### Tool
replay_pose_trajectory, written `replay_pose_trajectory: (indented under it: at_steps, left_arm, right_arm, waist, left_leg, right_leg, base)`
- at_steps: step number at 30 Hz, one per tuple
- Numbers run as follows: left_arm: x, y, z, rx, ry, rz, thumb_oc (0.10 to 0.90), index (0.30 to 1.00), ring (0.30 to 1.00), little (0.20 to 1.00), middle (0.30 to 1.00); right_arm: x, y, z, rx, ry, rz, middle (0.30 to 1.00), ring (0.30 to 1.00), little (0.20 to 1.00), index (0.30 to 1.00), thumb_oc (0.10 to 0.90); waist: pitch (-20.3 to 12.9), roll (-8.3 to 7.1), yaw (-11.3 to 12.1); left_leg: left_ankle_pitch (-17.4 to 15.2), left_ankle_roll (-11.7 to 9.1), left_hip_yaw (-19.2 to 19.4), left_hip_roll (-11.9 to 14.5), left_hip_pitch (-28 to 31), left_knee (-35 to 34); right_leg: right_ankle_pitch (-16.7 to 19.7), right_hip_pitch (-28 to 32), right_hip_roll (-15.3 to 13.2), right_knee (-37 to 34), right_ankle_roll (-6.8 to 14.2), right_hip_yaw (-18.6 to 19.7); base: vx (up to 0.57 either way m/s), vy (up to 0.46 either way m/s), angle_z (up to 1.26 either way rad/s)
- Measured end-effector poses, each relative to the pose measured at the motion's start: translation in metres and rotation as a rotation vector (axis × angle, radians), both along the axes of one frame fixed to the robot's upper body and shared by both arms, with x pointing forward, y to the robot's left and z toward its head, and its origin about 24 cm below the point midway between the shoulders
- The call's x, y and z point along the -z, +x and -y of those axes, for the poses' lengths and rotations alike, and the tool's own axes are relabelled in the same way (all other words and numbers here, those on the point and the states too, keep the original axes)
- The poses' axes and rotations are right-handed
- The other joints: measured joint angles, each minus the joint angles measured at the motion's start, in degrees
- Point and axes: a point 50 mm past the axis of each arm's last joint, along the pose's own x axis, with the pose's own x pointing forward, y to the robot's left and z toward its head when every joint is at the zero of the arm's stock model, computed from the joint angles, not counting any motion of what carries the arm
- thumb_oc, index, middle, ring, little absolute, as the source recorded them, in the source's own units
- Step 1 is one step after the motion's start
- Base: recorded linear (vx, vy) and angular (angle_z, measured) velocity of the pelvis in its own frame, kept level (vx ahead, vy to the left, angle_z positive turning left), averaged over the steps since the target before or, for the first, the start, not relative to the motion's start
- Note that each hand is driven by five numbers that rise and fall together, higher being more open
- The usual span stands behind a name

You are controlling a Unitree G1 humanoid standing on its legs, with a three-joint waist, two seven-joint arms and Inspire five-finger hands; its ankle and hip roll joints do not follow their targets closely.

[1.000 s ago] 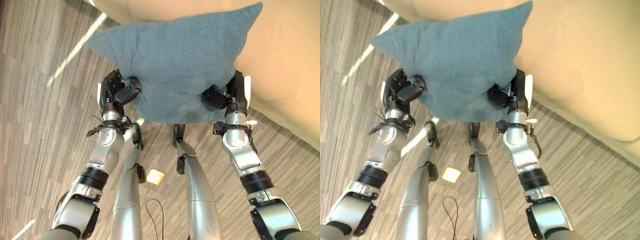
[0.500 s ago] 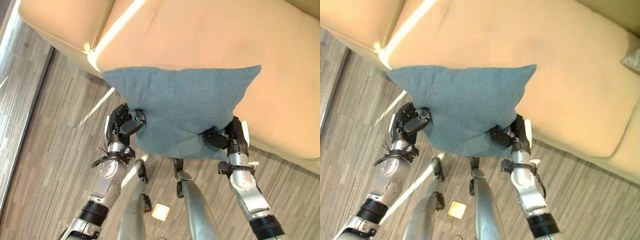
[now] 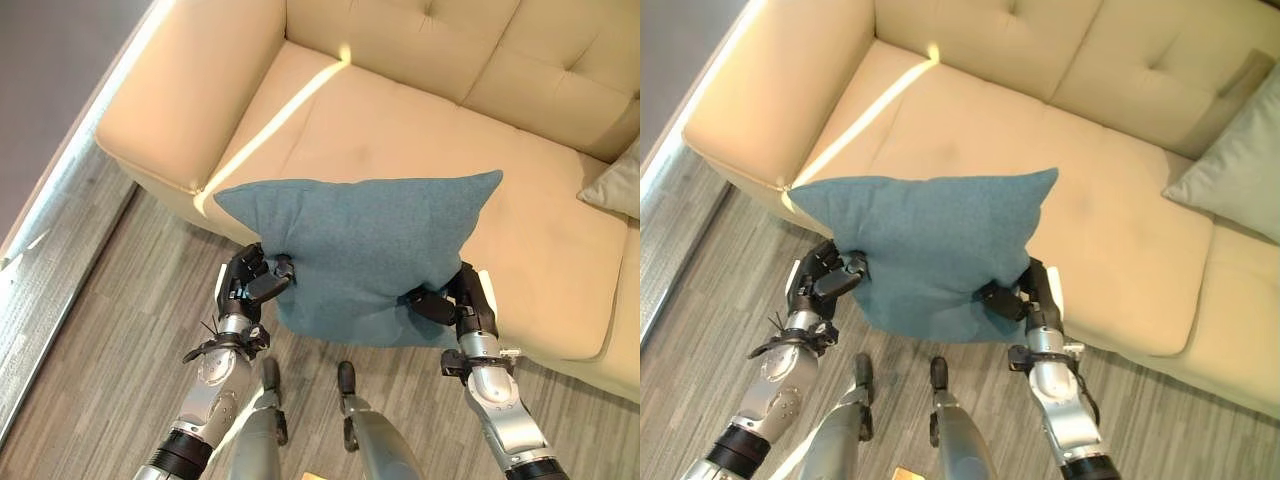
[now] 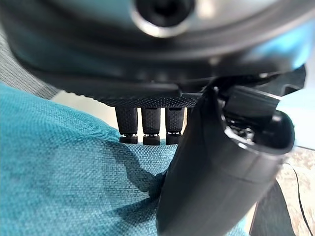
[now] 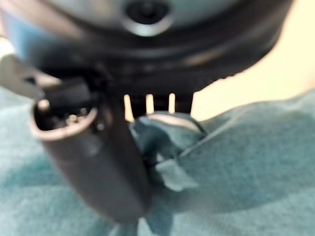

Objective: Pick up all the scattered cushions and arrange them neatly on the sofa.

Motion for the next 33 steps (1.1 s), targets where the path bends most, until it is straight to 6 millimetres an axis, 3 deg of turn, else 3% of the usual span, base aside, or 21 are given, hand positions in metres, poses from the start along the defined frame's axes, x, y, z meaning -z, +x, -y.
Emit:
replay_pose_trajectory:
  at_steps: [1,2,3,4,5,7,8,11,13,15,18,20,21,22,24,26,27,29,30,31,33]
  left_arm:
    - [0.000,0.000,0.001,0.003,-0.002,-0.002,0.400,0.300,0.300,0.300,0.300]
    - [0.000,0.000,0.003,0.004,-0.010,-0.001,0.400,0.300,0.300,0.300,0.300]
    - [0.000,0.000,0.003,0.007,-0.006,0.001,0.400,0.300,0.300,0.300,0.300]
    - [-0.002,0.002,0.002,0.011,0.007,0.007,0.400,0.300,0.300,0.300,0.300]
    - [0.000,0.002,0.002,0.011,0.025,-0.006,0.400,0.300,0.300,0.300,0.300]
    - [0.004,-0.001,0.001,0.021,0.041,-0.028,0.400,0.300,0.300,0.300,0.300]
    - [0.006,-0.003,-0.002,0.019,0.057,-0.036,0.400,0.300,0.300,0.300,0.300]
    - [0.002,-0.001,-0.005,0.006,0.072,-0.016,0.400,0.300,0.300,0.300,0.300]
    - [-0.001,0.001,-0.010,-0.014,0.086,0.000,0.400,0.300,0.300,0.300,0.300]
    - [0.001,0.000,-0.019,-0.048,0.087,-0.012,0.400,0.300,0.300,0.300,0.300]
    - [0.011,-0.010,-0.020,-0.054,0.077,-0.049,0.400,0.300,0.300,0.300,0.300]
    - [0.022,-0.020,-0.015,-0.043,0.067,-0.093,0.400,0.300,0.300,0.300,0.300]
    - [0.036,-0.033,-0.010,-0.039,0.033,-0.143,0.400,0.300,0.300,0.300,0.300]
    - [0.038,-0.033,-0.006,-0.033,0.022,-0.149,0.400,0.300,0.300,0.300,0.300]
    - [0.039,-0.032,-0.003,-0.016,0.021,-0.165,0.400,0.300,0.300,0.300,0.300]
    - [0.039,-0.032,0.002,0.001,0.013,-0.161,0.400,0.300,0.300,0.300,0.300]
    - [0.036,-0.030,0.004,0.018,0.011,-0.146,0.400,0.300,0.300,0.300,0.300]
    - [0.031,-0.024,0.011,0.045,0.010,-0.123,0.400,0.300,0.300,0.300,0.300]
    - [0.032,-0.024,0.011,0.046,0.013,-0.127,0.400,0.300,0.300,0.300,0.300]
    - [0.030,-0.021,0.014,0.059,0.017,-0.119,0.400,0.300,0.300,0.300,0.300]
    - [0.032,-0.023,0.012,0.051,0.016,-0.131,0.400,0.300,0.300,0.300,0.300]
  right_arm:
    - [0.001,-0.001,0.001,0.003,-0.003,-0.003,0.300,0.300,0.300,0.300,0.400]
    - [0.001,-0.001,0.001,0.005,0.000,-0.004,0.300,0.300,0.300,0.300,0.400]
    - [0.002,-0.002,0.001,0.008,0.007,-0.009,0.300,0.300,0.300,0.300,0.400]
    - [0.003,-0.003,0.001,0.009,0.008,-0.011,0.300,0.300,0.300,0.300,0.400]
    - [0.007,-0.005,0.000,0.005,0.013,-0.033,0.300,0.300,0.300,0.300,0.400]
    - [0.014,-0.011,0.000,0.012,0.019,-0.061,0.300,0.300,0.300,0.300,0.400]
    - [0.017,-0.013,-0.003,0.009,0.031,-0.075,0.300,0.300,0.300,0.300,0.400]
    - [0.020,-0.014,-0.009,-0.011,0.042,-0.084,0.300,0.300,0.300,0.300,0.400]
    - [0.019,-0.012,-0.013,-0.044,0.043,-0.087,0.300,0.300,0.300,0.300,0.400]
    - [0.021,-0.012,-0.020,-0.085,0.043,-0.096,0.300,0.300,0.300,0.300,0.400]
    - [0.030,-0.020,-0.020,-0.093,0.049,-0.139,0.300,0.300,0.300,0.300,0.400]
    - [0.039,-0.030,-0.016,-0.075,0.050,-0.180,0.300,0.300,0.300,0.300,0.400]
    - [0.044,-0.037,-0.009,-0.059,0.039,-0.208,0.300,0.300,0.300,0.300,0.400]
    - [0.043,-0.036,-0.007,-0.050,0.038,-0.204,0.300,0.300,0.300,0.300,0.400]
    - [0.042,-0.037,0.001,-0.028,0.022,-0.201,0.300,0.300,0.300,0.300,0.400]
    - [0.038,-0.035,0.004,-0.027,0.004,-0.191,0.300,0.300,0.300,0.300,0.400]
    - [0.035,-0.032,0.006,-0.017,0.004,-0.176,0.300,0.300,0.300,0.300,0.400]
    - [0.032,-0.031,0.013,0.019,-0.001,-0.163,0.300,0.300,0.300,0.300,0.400]
    - [0.034,-0.033,0.013,0.025,0.002,-0.170,0.300,0.300,0.300,0.300,0.400]
    - [0.035,-0.033,0.015,0.048,0.009,-0.168,0.300,0.300,0.300,0.300,0.400]
    - [0.035,-0.033,0.015,0.053,0.009,-0.168,0.300,0.300,0.300,0.300,0.400]
  waist:
    - [-0.6,0.84,-0.7]
    - [-1.0,1.37,-1.1]
    - [-1.2,0.97,-2.2]
    - [-1.1,0.62,-3.1]
    - [-0.9,0.11,-3.0]
    - [-0.9,0.10,-3.6]
    - [-0.9,0.09,-2.9]
    - [-1.1,0.71,-2.1]
    - [-1.0,1.11,-1.2]
    - [-1.1,1.15,-0.5]
    - [-1.6,0.30,-1.4]
    - [-3.1,-0.36,-2.3]
    - [-6.2,0.98,-1.1]
    - [-6.1,1.07,-1.3]
    - [-6.7,0.09,-1.2]
    - [-6.8,0.34,-1.2]
    - [-6.8,0.15,-1.7]
    - [-6.4,-0.62,-3.2]
    - [-6.5,-1.04,-3.4]
    - [-6.5,-1.10,-3.1]
    - [-6.6,-0.87,-2.2]
  left_leg:
    - [-0.1,0.1,0.0,-0.2,0.6,-0.2]
    - [3.6,3.5,0.6,-0.3,3.4,-2.9]
    - [4.6,3.8,1.4,-1.0,3.8,-3.3]
    - [3.3,5.2,2.4,-1.4,4.7,-3.2]
    - [3.4,5.3,4.6,-1.8,7.6,-3.9]
    - [2.2,6.6,5.9,-2.8,11.0,-3.6]
    - [0.8,7.1,7.5,-3.0,14.1,-3.4]
    - [-1.8,7.5,7.6,-3.2,16.8,-3.0]
    - [-3.9,7.6,8.7,-3.0,18.8,-3.7]
    - [-5.0,6.6,10.4,-2.7,21.2,-4.1]
    - [-6.4,4.6,10.7,-3.3,26.1,-4.8]
    - [-7.6,2.7,9.4,-3.7,29.0,-5.0]
    - [-8.0,1.6,9.7,-1.8,28.2,-2.9]
    - [-8.6,0.4,9.6,-1.2,26.4,0.8]
    - [-10.1,-1.6,10.7,0.4,18.8,17.1]
    - [-10.7,-2.1,10.1,2.3,14.5,28.0]
    - [-11.4,-3.1,9.5,3.0,11.3,29.3]
    - [-11.7,-2.5,9.0,3.8,7.6,21.4]
    - [-11.0,-3.4,9.0,5.3,8.4,11.7]
    - [-7.2,-4.7,8.5,7.0,7.4,0.4]
    - [-5.6,-2.9,6.7,6.8,10.9,0.2]
  right_leg:
    - [-0.2,0.2,0.7,-0.1,0.5,0.9]
    - [-0.5,0.2,1.5,0.7,1.2,2.6]
    - [-0.7,0.2,0.7,1.0,1.8,2.6]
    - [-1.4,-0.8,0.2,4.3,3.8,2.4]
    - [-4.1,-4.8,-0.4,15.7,7.1,2.0]
    - [-4.3,-5.2,-1.8,21.9,7.6,0.7]
    - [-5.2,-5.9,-3.1,27.6,7.7,-1.9]
    - [-5.6,-5.8,-6.0,29.1,7.8,-6.2]
    - [-7.6,-7.1,-6.8,27.1,6.2,-8.6]
    - [-6.6,-8.7,-6.9,21.5,5.6,-13.3]
    - [-1.5,-5.2,-6.5,10.8,4.2,-19.4]
    - [2.2,-1.6,-5.1,8.3,2.4,-17.5]
    - [3.4,-0.4,-2.7,5.6,-2.7,-16.6]
    - [3.3,0.7,-2.5,4.1,-3.1,-16.9]
    - [3.9,4.0,-2.2,0.1,-4.5,-17.8]
    - [2.7,6.0,-0.6,-0.9,-5.6,-17.0]
    - [2.1,6.8,0.0,-1.2,-5.1,-16.4]
    - [1.5,8.9,0.1,-2.6,-4.2,-15.4]
    - [0.4,11.0,0.3,-3.9,-2.4,-14.5]
    - [0.0,11.9,0.8,-4.3,-1.8,-14.2]
    - [0.4,12.9,1.4,-4.1,-2.4,-12.8]
  base:
    - [0.19,0.209,-0.88]
    - [0.16,0.196,-0.77]
    - [0.16,0.195,-0.66]
    - [0.16,0.175,-0.58]
    - [0.15,0.160,-0.53]
    - [0.16,0.155,-0.51]
    - [0.12,0.101,-0.51]
    - [0.22,0.071,-0.38]
    - [0.34,-0.022,-0.41]
    - [0.31,-0.062,-0.51]
    - [0.18,-0.078,0.09]
    - [0.15,-0.117,0.38]
    - [0.11,-0.149,0.21]
    - [0.13,-0.191,0.18]
    - [0.07,-0.092,0.19]
    - [0.06,-0.008,-0.22]
    - [0.15,0.089,-0.34]
    - [0.23,0.210,-0.29]
    - [0.21,0.287,-0.31]
    - [0.15,0.256,-0.56]
    - [0.10,0.256,-0.49]
